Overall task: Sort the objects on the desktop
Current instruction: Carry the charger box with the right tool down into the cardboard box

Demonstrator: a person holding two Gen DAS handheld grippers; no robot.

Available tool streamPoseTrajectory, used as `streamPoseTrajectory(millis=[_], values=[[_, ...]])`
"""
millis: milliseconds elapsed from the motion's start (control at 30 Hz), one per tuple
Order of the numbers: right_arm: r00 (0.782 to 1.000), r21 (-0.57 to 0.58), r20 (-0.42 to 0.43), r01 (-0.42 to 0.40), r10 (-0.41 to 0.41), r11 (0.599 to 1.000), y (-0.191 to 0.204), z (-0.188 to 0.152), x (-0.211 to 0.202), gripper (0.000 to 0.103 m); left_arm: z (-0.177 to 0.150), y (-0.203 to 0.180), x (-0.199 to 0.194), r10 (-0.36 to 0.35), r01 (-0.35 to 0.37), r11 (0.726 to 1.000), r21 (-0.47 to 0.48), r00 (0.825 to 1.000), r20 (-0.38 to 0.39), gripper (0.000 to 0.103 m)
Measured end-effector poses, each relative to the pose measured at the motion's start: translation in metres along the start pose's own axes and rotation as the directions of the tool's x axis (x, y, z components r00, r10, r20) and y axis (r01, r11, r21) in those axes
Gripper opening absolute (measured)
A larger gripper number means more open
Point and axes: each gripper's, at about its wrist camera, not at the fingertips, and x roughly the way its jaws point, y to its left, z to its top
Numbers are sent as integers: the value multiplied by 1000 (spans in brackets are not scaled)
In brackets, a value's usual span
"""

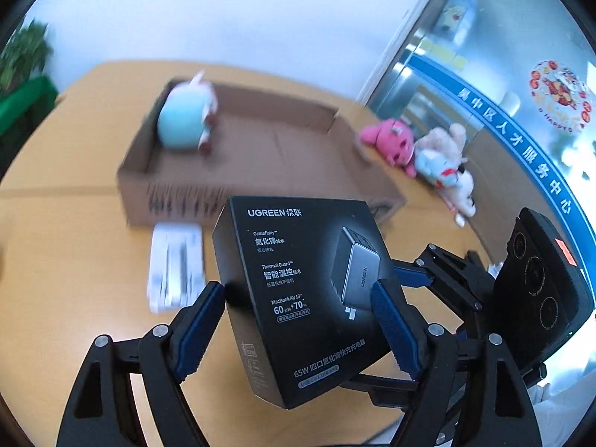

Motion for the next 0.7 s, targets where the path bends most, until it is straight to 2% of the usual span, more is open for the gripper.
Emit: streamPoseTrajectory(millis=[167, 367, 533, 700], values=[[994, -24, 68, 87, -85, 996, -21, 33, -26, 83, 52, -26, -8, -32, 26, 996, 89, 997, 70, 79], [976, -23, 144, 170, -165, 985, -63, 76, -52, 83, 128, -47, 2, -69, 45, 985, 169, 989, 133, 79], [964, -33, 151, 227, -219, 973, -105, 114, -57, 83, 190, -48, 19, -106, 75, 977, 199, 983, 149, 79], [965, -44, 142, 228, -220, 973, -149, 151, -48, 83, 244, -45, 44, -80, 45, 976, 214, 984, 158, 79]])
